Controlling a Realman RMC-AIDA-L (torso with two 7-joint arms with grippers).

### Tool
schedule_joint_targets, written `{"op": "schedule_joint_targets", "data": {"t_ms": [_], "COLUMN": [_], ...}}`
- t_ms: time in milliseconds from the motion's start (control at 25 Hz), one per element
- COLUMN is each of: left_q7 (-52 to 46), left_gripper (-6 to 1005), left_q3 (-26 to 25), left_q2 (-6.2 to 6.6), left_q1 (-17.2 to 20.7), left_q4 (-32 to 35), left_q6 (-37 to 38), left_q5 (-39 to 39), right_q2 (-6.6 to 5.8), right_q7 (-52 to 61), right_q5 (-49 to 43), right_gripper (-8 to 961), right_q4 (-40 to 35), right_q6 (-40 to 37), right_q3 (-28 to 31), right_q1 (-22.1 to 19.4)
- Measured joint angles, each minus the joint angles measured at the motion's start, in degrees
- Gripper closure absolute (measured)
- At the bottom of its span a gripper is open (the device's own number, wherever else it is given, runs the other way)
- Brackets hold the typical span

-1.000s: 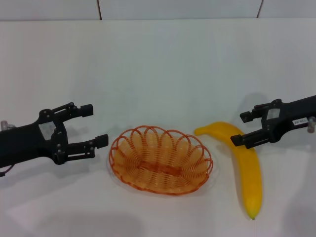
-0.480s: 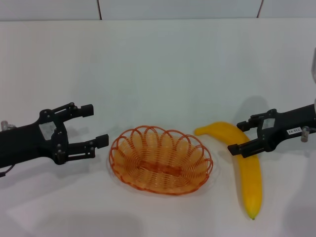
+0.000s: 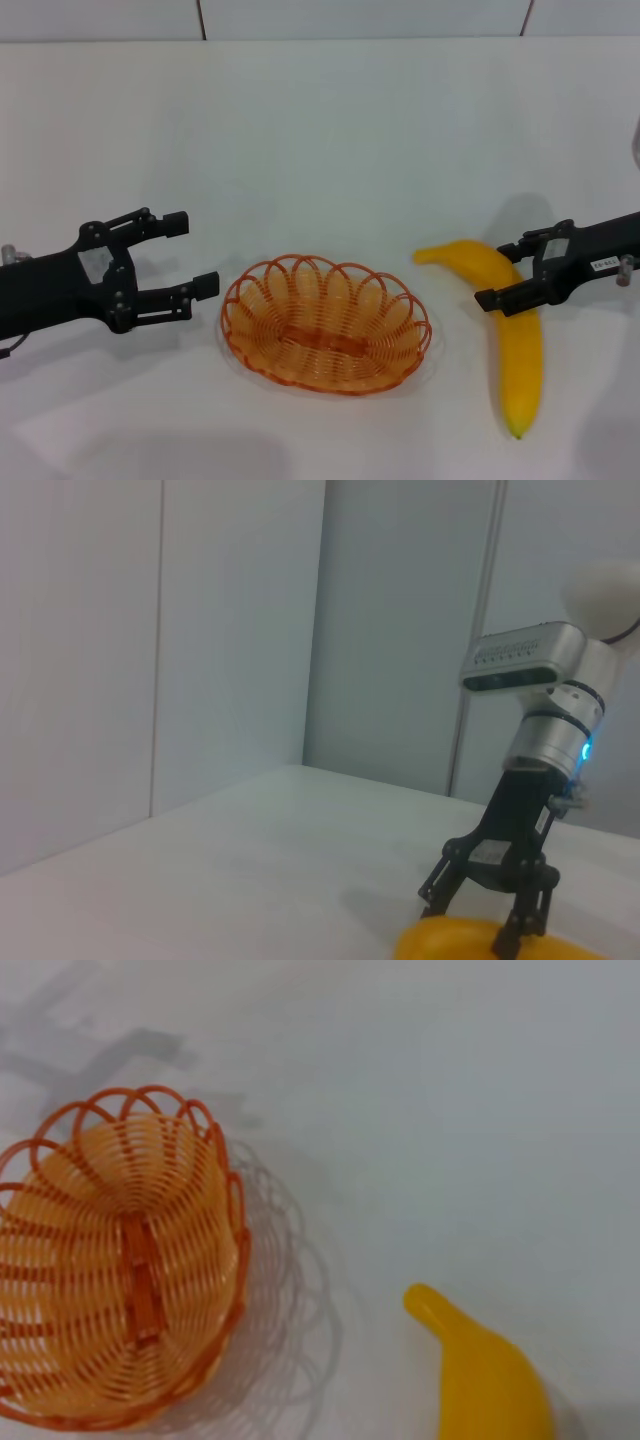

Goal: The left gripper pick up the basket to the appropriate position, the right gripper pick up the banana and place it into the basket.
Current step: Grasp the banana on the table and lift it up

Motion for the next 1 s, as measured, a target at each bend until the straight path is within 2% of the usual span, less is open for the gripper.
{"op": "schedule_joint_targets", "data": {"t_ms": [760, 1000], "left_q7": [-0.2, -0.2], "left_gripper": [106, 106], "left_q3": [0.0, 0.0], "left_q2": [0.16, 0.1], "left_q1": [0.0, 0.0], "left_q4": [0.0, 0.0], "left_q6": [0.2, 0.2], "left_q5": [0.0, 0.0], "right_q2": [-0.21, -0.26], "right_q7": [0.4, 0.9], "right_q5": [-0.4, -0.4], "right_gripper": [80, 278], "right_q4": [-0.4, -0.4], "right_q6": [-0.4, -0.6], "right_q3": [0.2, 0.4], "right_q1": [0.2, 0.1]}}
